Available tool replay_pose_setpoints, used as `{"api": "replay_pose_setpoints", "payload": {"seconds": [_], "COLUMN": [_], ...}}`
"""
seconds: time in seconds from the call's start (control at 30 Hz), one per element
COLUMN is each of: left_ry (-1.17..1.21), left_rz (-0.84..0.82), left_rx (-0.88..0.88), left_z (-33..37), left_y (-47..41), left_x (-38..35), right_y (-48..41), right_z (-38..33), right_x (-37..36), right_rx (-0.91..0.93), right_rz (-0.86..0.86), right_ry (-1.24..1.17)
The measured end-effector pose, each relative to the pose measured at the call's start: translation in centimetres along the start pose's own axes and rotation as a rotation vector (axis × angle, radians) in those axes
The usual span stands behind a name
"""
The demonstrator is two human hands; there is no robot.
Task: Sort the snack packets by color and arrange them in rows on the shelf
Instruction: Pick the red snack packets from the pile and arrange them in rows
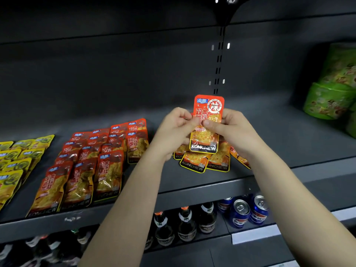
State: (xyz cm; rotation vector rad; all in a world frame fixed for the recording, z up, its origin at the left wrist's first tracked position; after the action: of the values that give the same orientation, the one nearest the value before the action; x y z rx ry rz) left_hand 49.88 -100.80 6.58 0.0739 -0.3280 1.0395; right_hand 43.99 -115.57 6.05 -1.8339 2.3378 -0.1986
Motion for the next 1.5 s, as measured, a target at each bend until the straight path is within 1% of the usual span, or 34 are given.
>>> {"api": "replay_pose_setpoints", "payload": {"seconds": [0.03,0.07,0.1,0.13,0.17,0.2,0.27,0.37,0.57,0.73,1.0,1.13,1.27,1.4,1.5], "left_ry": [-0.058,-0.199,-0.428,-0.661,-0.834,-0.926,-0.995,-1.089,-1.141,-1.125,-0.941,-0.945,-0.963,-1.007,-1.053], "left_rz": [0.047,0.11,0.166,0.188,0.179,0.151,0.104,0.127,0.093,0.111,0.115,0.179,0.264,0.342,0.372], "left_rx": [0.033,0.047,0.036,0.027,0.031,0.041,0.053,0.042,0.133,0.155,0.071,0.017,-0.024,-0.011,0.006], "left_z": [-0.5,-1.0,-1.6,-2.1,-2.5,-2.8,-2.9,-2.4,-2.0,-2.1,-2.1,-1.5,-0.7,-0.4,-0.4], "left_y": [-0.2,-0.5,-0.9,-1.1,-1.1,-1.1,-0.9,-0.7,-0.9,-1.0,-0.9,-0.4,0.8,2.2,3.3], "left_x": [0.0,0.1,0.4,0.5,0.4,0.2,-0.6,-1.7,-2.4,-2.7,-1.4,0.8,4.8,9.2,12.1], "right_y": [0.0,0.1,0.2,0.3,0.4,0.5,0.6,0.8,1.0,1.2,1.1,0.8,0.1,-0.9,-1.2], "right_z": [0.0,0.0,0.0,0.0,0.0,0.1,0.2,0.3,0.3,0.3,0.5,0.3,0.1,-0.3,-0.7], "right_x": [0.3,0.6,0.9,1.2,1.4,1.7,2.1,2.6,3.3,3.8,3.5,2.7,1.4,-0.7,-2.7], "right_rx": [0.004,0.007,0.007,0.004,0.0,-0.006,-0.015,-0.006,-0.002,-0.009,-0.038,-0.042,-0.017,0.036,0.063], "right_rz": [0.018,0.033,0.041,0.044,0.047,0.053,0.069,0.079,0.084,0.086,0.095,0.111,0.109,0.121,0.122], "right_ry": [0.02,0.044,0.057,0.059,0.06,0.065,0.067,0.068,0.086,0.094,0.119,0.162,0.294,0.545,0.638]}}
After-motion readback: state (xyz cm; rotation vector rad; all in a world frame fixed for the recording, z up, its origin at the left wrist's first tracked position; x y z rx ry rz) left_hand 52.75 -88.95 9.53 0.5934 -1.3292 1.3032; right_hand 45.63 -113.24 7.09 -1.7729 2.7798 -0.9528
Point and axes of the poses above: each hand's wrist, its own y-axis away from the middle knuckle, its own x-axis out of the back of the hand, z = x × y, the point moved 3 cm from there along -y, towards the middle knuckle, and after that the axes turned 11 degrees about -y, right-handed, at the moved point
